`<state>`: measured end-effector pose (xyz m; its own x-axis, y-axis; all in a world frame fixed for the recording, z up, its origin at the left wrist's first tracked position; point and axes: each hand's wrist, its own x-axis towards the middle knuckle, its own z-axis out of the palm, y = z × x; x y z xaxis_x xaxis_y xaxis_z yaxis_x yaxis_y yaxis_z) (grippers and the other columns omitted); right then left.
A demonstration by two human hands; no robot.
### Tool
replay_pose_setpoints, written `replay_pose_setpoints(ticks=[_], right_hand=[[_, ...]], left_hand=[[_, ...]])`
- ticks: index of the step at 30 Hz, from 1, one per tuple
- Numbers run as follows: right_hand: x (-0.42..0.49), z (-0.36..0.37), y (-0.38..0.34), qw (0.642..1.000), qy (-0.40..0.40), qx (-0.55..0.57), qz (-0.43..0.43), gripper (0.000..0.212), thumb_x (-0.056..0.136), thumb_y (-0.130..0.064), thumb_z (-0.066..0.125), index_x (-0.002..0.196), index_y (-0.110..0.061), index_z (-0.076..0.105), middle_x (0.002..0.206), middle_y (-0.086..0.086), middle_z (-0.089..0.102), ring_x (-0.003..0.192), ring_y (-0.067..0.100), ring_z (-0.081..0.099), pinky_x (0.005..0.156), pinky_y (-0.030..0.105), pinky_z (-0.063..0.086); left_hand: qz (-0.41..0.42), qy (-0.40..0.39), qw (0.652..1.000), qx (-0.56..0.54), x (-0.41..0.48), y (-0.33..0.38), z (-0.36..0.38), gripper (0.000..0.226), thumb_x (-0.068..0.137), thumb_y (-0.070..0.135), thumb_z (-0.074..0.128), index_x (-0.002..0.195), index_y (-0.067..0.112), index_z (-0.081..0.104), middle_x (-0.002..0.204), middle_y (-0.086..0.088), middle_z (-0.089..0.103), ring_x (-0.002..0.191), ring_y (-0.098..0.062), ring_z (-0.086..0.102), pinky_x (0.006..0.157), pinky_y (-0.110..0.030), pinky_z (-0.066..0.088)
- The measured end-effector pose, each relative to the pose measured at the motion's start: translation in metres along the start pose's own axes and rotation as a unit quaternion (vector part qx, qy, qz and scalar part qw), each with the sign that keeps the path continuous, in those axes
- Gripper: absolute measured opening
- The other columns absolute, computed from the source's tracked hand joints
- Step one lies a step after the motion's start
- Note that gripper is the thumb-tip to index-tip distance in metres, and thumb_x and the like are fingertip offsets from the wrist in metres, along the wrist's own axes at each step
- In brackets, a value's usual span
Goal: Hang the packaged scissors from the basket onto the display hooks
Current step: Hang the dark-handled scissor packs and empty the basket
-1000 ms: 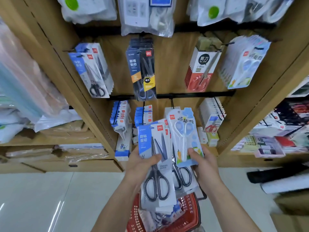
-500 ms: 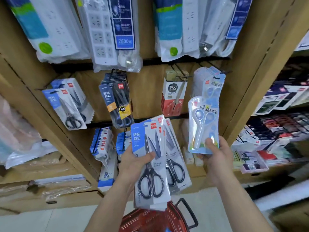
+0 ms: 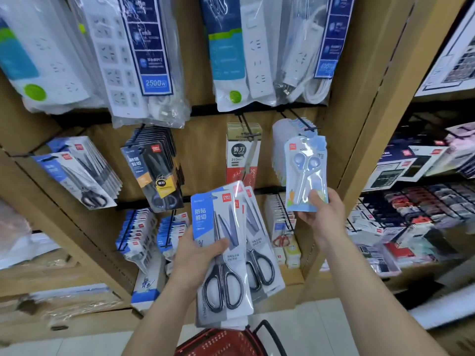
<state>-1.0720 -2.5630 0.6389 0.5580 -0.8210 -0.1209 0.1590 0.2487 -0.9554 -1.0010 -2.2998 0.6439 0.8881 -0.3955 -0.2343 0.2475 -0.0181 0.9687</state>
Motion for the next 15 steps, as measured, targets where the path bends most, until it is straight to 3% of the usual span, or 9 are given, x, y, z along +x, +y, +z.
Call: replay_pose_setpoints(ticks=[3, 8, 12, 15], right_hand=[[0.009, -0.001, 0.001, 1.0, 0.005, 0.007, 0.005, 0.007, 0.103, -0.018, 0.06, 0.105, -0.024, 0.063, 0.104, 0.001, 0.072, 0.087, 0.019, 0.072, 0.068, 0.034, 0.058], [0.018, -0.002, 0.003, 1.0, 0.017, 0.011, 0.004, 0.011, 0.104, -0.016, 0.059, 0.101, -0.026, 0.062, 0.104, 0.002, 0.071, 0.084, 0.019, 0.071, 0.073, 0.039, 0.057], [0.026, -0.002, 0.004, 1.0, 0.016, 0.004, 0.004, 0.009, 0.103, -0.019, 0.061, 0.101, -0.027, 0.063, 0.106, 0.001, 0.072, 0.093, 0.021, 0.072, 0.08, 0.042, 0.059], [0.031, -0.003, 0.007, 1.0, 0.011, 0.003, 0.009, 0.006, 0.103, -0.021, 0.062, 0.103, -0.026, 0.064, 0.108, 0.0, 0.073, 0.098, 0.023, 0.073, 0.075, 0.038, 0.06]], left_hand=[[0.001, 0.012, 1.0, -0.004, -0.002, -0.001, 0.005, 0.04, 0.085, -0.003, 0.079, 0.118, 0.015, 0.066, 0.101, -0.006, 0.081, 0.089, -0.031, 0.079, 0.08, -0.05, 0.063], [0.003, 0.021, 1.0, -0.007, -0.005, -0.001, 0.007, 0.037, 0.086, -0.005, 0.077, 0.116, 0.013, 0.067, 0.1, -0.007, 0.081, 0.087, -0.032, 0.079, 0.072, -0.044, 0.064], [-0.005, 0.018, 1.0, -0.012, -0.006, 0.0, 0.007, 0.037, 0.086, -0.005, 0.077, 0.119, 0.009, 0.067, 0.105, -0.012, 0.08, 0.092, -0.038, 0.078, 0.086, -0.057, 0.061], [0.0, 0.023, 1.0, -0.008, -0.006, 0.001, 0.01, 0.035, 0.086, -0.006, 0.076, 0.116, 0.01, 0.068, 0.104, -0.012, 0.08, 0.091, -0.037, 0.078, 0.086, -0.056, 0.061]])
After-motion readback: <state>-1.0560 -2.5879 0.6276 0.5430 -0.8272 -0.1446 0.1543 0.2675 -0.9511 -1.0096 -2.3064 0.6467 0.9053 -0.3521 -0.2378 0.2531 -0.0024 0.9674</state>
